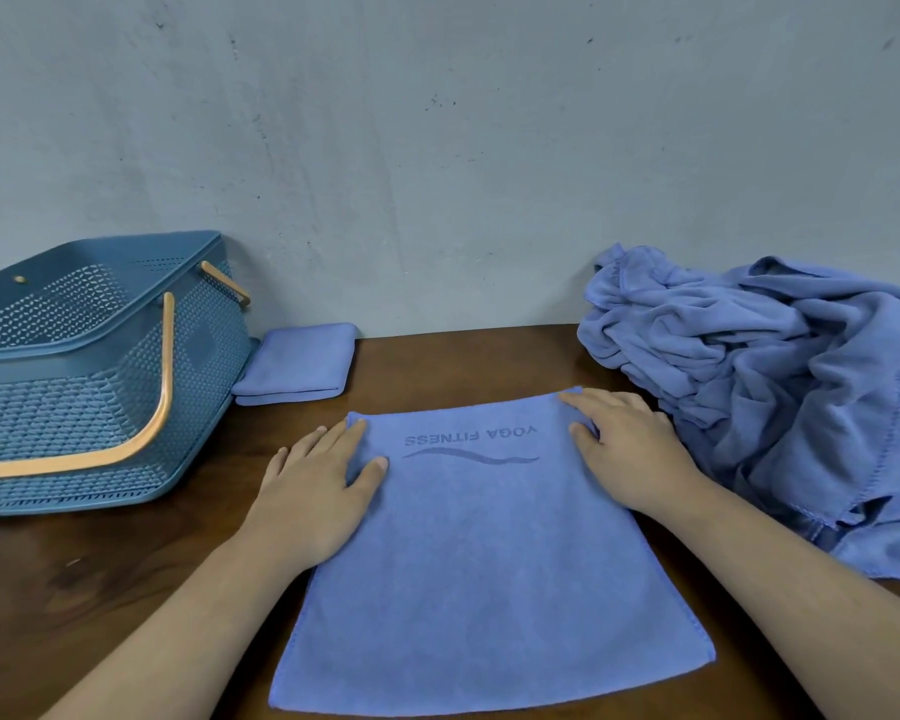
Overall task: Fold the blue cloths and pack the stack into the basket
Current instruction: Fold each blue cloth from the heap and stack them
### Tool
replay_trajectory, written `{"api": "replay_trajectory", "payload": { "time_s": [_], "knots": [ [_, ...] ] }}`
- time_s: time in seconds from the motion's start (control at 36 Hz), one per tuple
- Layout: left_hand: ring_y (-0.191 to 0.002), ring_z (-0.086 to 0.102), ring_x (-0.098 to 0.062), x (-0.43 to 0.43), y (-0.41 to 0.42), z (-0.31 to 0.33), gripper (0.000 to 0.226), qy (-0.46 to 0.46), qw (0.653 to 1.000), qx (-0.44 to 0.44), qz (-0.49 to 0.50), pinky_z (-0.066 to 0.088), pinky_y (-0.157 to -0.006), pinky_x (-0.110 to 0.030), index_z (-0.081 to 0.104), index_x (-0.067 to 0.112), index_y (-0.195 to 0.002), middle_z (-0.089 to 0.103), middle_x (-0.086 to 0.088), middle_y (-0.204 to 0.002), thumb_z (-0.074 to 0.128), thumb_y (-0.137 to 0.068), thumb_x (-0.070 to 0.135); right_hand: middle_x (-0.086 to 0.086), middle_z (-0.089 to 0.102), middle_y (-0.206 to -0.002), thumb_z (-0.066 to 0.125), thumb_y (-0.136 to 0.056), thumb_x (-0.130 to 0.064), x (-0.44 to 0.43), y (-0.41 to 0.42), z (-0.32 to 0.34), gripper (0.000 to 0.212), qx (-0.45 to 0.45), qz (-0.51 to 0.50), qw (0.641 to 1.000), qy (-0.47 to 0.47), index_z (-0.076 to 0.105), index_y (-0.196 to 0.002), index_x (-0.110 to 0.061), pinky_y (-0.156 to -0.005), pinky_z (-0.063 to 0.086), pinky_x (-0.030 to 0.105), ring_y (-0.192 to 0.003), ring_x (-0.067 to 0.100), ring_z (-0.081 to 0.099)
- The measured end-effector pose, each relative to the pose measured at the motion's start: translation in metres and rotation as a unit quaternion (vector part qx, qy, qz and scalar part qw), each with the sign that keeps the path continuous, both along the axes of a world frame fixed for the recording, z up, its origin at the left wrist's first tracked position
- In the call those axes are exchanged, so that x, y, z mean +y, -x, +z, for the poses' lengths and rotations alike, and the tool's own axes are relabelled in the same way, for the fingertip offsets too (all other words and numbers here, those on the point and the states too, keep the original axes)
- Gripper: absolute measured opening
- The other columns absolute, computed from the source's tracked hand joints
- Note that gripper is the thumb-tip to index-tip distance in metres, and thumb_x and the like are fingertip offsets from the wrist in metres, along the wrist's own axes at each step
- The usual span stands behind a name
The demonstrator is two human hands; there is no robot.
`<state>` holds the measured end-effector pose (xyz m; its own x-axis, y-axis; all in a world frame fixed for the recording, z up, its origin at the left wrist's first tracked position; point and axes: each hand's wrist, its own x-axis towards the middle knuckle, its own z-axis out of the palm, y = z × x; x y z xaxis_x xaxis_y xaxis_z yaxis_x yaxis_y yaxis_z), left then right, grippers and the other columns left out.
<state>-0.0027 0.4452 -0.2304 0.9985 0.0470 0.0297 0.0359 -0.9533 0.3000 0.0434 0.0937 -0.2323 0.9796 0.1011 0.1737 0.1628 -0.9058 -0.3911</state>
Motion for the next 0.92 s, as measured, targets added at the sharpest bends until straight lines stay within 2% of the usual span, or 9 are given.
{"api": "replay_trajectory", "payload": {
  "time_s": [0.08,0.17,0.28,0.33,0.39,0.44,0.53,0.67,0.92],
  "knots": [
    [-0.162,0.006,-0.01,0.0,0.0,0.0,0.07,0.009,1.0,-0.009,0.0,0.007,-0.132,-0.044,0.017,0.041,-0.167,0.016,0.017,-0.174,0.029,-0.104,0.068,-0.02,0.045,-0.159,0.049,-0.106,-0.041,-0.004,-0.001,-0.001,0.048,-0.007,-0.02,1.0,-0.008,0.047,-0.154,-0.043,-0.116,0.035,0.048,-0.142,0.022,0.038],
    [-0.162,0.009,-0.013,0.002,-0.001,0.0,0.068,0.04,0.998,-0.057,0.004,0.013,-0.131,-0.045,0.025,0.039,-0.166,0.019,0.013,-0.174,0.037,-0.104,0.063,-0.014,0.049,-0.156,0.057,-0.103,-0.039,-0.009,0.003,0.002,0.048,-0.072,-0.02,0.997,-0.016,0.051,-0.151,-0.041,-0.114,0.041,0.048,-0.14,0.024,0.039],
    [-0.159,0.021,-0.012,-0.001,0.006,0.012,0.062,0.048,0.985,-0.156,-0.064,0.022,-0.129,-0.046,0.043,0.037,-0.158,0.034,0.012,-0.168,0.038,-0.102,0.064,-0.019,0.053,-0.148,0.06,-0.104,-0.039,0.007,0.023,0.021,0.041,-0.109,0.145,0.98,-0.084,0.059,-0.145,-0.038,-0.117,0.036,0.028,-0.138,0.006,0.043],
    [-0.158,0.021,-0.005,-0.011,0.014,0.015,0.067,0.033,0.98,-0.13,-0.148,0.021,-0.129,-0.044,0.047,0.04,-0.155,0.036,0.017,-0.166,0.031,-0.098,0.071,-0.023,0.045,-0.157,0.054,-0.102,-0.058,0.023,0.036,0.021,0.048,-0.064,0.263,0.963,-0.015,0.054,-0.149,-0.044,-0.122,0.027,0.022,-0.147,-0.003,0.033],
    [-0.159,0.006,0.004,-0.022,0.022,0.012,0.071,0.0,0.977,-0.06,-0.207,0.011,-0.132,-0.04,0.038,0.047,-0.159,0.024,0.026,-0.169,0.024,-0.097,0.078,-0.028,0.019,-0.169,0.042,-0.101,-0.073,0.035,0.042,0.014,0.059,-0.005,0.308,0.948,0.077,0.036,-0.157,-0.055,-0.127,0.008,0.024,-0.157,-0.005,0.007],
    [-0.156,-0.013,0.009,-0.026,0.025,0.007,0.073,-0.028,0.976,0.003,-0.218,0.0,-0.132,-0.037,0.019,0.052,-0.164,0.001,0.03,-0.172,0.019,-0.097,0.083,-0.029,-0.002,-0.172,0.035,-0.099,-0.08,0.035,0.042,0.012,0.066,0.053,0.284,0.95,0.114,0.019,-0.16,-0.06,-0.129,-0.003,0.03,-0.158,-0.003,-0.011],
    [-0.152,-0.024,0.01,-0.02,0.023,0.008,0.077,-0.043,0.98,0.047,-0.187,-0.009,-0.131,-0.037,0.004,0.057,-0.163,-0.016,0.031,-0.169,0.018,-0.093,0.086,-0.023,-0.007,-0.174,0.028,-0.094,-0.085,0.021,0.033,0.015,0.075,0.072,0.21,0.966,0.133,0.01,-0.162,-0.059,-0.131,-0.005,0.038,-0.159,0.002,-0.014],
    [-0.154,-0.025,0.006,-0.008,0.017,0.011,0.079,-0.04,0.988,0.067,-0.13,-0.01,-0.131,-0.042,-0.001,0.061,-0.161,-0.019,0.029,-0.169,0.02,-0.09,0.089,-0.023,-0.012,-0.173,0.023,-0.09,-0.089,-0.002,0.017,0.012,0.079,0.11,0.124,0.981,0.097,0.007,-0.161,-0.059,-0.13,-0.008,0.046,-0.158,0.001,-0.017],
    [-0.159,-0.018,-0.003,0.011,0.004,0.01,0.087,-0.029,0.995,0.07,-0.065,-0.008,-0.131,-0.044,-0.001,0.054,-0.164,-0.013,0.019,-0.174,0.021,-0.089,0.092,-0.022,-0.016,-0.172,0.023,-0.087,-0.093,-0.002,0.014,0.011,0.08,0.119,0.098,0.984,0.091,0.003,-0.159,-0.064,-0.13,-0.008,0.049,-0.161,0.01,-0.016]
  ]
}}
